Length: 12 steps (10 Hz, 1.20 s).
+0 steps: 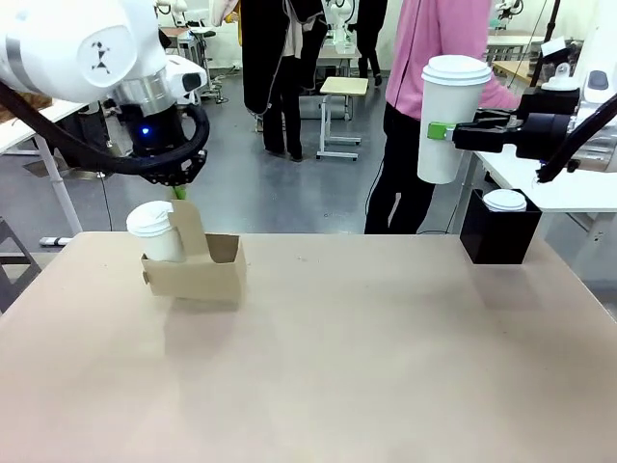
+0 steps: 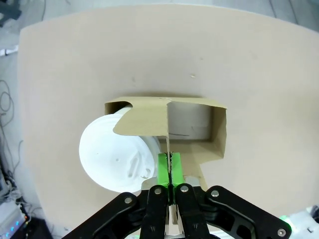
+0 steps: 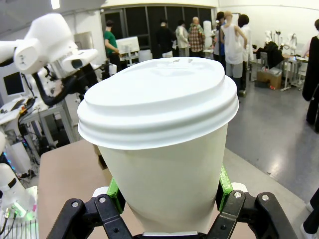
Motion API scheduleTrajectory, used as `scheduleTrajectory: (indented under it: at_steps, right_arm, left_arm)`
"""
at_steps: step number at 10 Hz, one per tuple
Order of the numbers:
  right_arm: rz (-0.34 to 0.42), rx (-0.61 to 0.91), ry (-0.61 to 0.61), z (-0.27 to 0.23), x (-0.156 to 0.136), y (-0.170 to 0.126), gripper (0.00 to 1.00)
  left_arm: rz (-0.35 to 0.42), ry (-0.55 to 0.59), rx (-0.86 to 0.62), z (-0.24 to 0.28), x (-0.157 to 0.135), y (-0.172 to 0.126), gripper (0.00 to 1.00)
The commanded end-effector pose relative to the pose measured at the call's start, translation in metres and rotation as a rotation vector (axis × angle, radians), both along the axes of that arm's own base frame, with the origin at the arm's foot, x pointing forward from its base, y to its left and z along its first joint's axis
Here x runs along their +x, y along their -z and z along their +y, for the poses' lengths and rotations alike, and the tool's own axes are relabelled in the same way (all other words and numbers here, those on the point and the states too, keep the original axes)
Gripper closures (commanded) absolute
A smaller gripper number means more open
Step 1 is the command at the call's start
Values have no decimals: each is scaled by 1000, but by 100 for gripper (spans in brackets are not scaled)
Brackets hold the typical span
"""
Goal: Pour a drink into a cup and package it in a carrier.
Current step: Position the Cup Carrier in the center of the table.
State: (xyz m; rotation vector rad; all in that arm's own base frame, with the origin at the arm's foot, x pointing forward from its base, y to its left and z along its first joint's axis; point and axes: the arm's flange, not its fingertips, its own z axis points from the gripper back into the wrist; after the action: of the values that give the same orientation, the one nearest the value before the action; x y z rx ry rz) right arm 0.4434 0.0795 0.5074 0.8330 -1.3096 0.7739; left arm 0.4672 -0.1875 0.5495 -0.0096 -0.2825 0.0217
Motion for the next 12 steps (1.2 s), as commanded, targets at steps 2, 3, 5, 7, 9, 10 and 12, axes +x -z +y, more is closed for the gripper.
scheduleTrajectory:
  at_steps: [2,3,5,7,9,10,12]
  right_arm:
    - [-3,-3,13,2,0,-5,19]
    - [-3,-3,13,2,0,-5,19]
    - [-3,-3,13,2,0,-5,19]
    - [-3,-3,13,2,0,-5,19]
    - [-3,-3,13,2,0,-5,19]
    - [-3,-3,13,2,0,-5,19]
    - [-3,-3,13,2,0,-5,19]
  left_arm:
    - [20,-28,-23,-71,-42,-6,98]
    - [24,-24,-27,-97,-52,-4,98]
    - [19,-30,-32,-148,-67,6,98]
    - [24,-49,-22,-183,-76,20,98]
    - [27,-54,0,-208,-83,32,98]
    - [26,-61,25,-219,-88,43,98]
    - [35,-27,55,-237,-95,62,98]
